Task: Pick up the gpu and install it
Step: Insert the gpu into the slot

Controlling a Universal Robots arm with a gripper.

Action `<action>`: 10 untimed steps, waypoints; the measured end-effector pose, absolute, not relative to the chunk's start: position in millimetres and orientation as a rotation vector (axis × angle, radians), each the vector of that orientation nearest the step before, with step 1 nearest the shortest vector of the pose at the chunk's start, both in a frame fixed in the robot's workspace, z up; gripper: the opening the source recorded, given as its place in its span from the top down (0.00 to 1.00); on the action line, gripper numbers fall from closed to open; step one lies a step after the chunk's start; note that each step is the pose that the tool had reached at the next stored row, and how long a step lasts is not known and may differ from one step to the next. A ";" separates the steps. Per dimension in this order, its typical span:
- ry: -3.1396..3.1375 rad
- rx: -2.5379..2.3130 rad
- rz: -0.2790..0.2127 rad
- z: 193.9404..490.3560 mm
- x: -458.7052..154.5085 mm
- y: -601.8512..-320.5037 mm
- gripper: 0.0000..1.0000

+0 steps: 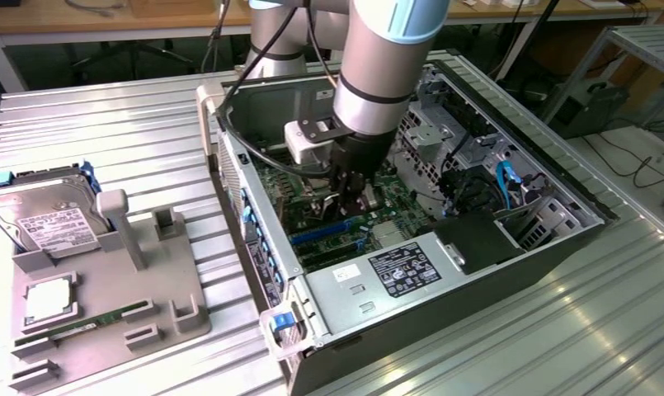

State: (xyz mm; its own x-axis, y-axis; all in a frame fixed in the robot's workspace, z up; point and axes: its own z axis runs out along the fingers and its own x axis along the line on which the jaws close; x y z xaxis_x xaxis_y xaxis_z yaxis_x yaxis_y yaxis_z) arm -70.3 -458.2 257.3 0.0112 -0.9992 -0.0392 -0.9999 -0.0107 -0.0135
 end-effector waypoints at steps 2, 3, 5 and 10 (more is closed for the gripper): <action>2.183 -2.207 0.029 257.1 -71.5 -458.4 0.73; 2.183 -2.207 0.029 256.9 -71.6 -459.0 0.73; 2.183 -2.207 0.029 256.5 -72.1 -459.9 0.73; 2.184 -2.208 0.030 256.1 -74.4 -461.6 0.73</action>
